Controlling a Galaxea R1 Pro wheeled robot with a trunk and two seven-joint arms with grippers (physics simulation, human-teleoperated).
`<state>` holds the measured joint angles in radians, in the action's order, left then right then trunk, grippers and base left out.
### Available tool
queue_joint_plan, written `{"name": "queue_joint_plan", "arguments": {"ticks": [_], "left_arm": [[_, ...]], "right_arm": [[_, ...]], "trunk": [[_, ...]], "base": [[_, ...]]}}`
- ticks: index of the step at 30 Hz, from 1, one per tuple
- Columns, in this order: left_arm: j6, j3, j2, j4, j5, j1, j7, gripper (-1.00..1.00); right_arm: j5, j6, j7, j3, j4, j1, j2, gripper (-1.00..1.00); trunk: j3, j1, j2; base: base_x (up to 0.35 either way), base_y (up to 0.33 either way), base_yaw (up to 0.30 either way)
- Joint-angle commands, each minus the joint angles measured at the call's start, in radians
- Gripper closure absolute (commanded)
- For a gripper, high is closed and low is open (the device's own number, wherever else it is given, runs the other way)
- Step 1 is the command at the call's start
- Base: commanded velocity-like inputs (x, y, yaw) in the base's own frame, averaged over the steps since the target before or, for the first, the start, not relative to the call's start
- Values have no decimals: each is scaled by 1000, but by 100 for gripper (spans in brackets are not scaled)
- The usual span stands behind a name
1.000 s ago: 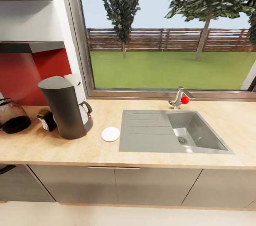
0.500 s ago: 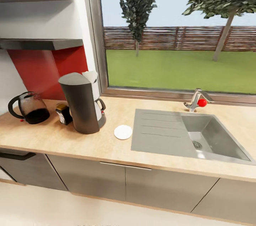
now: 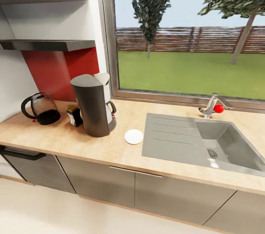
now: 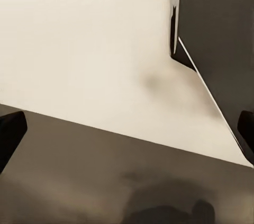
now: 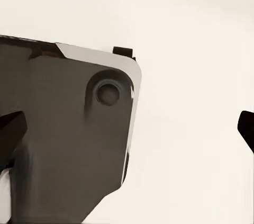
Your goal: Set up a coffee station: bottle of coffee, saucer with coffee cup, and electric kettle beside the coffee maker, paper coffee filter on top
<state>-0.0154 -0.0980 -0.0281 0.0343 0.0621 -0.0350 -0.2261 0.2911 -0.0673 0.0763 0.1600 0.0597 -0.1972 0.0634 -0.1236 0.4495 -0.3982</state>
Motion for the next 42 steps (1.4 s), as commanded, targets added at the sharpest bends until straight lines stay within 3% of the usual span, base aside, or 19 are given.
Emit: {"name": "queue_joint_plan", "arguments": {"ticks": [1, 6, 14, 17, 22, 27, 42], "left_arm": [[0, -8, -2, 1, 8, 0, -3, -100], [-8, -6, 1, 1, 12, 0, 4, -100], [-5, -14, -8, 1, -8, 1, -1, -100], [-9, -17, -26, 2, -50, 0, -2, -100], [-10, -16, -31, 2, -133, 1, -3, -100], [-11, -15, -32, 1, -173, 0, -5, -100], [-15, -9, -34, 5, -174, 3, -7, -100]], "right_arm": [[23, -3, 3, -21, -1, -1, -2, -100], [37, -5, 3, -53, -1, -1, -6, -100], [32, -4, 3, -55, -6, -1, -8, -100], [31, -4, 2, -54, -4, -1, -10, -100], [15, -3, 2, -54, -4, -1, -11, -100], [-8, -4, 3, -54, -7, -1, -13, -100], [-15, -5, 4, -57, -3, -1, -14, -100]], "trunk": [[-2, 1, -2], [-2, 1, -2], [1, 1, -2], [1, 1, -2], [1, 1, -2], [4, 1, -2], [26, 1, -2]], "base": [[0, 0, 5], [0, 0, 2], [0, 0, -39], [0, 0, -16], [0, 0, -4], [0, 0, 0], [0, 0, 0]]}}
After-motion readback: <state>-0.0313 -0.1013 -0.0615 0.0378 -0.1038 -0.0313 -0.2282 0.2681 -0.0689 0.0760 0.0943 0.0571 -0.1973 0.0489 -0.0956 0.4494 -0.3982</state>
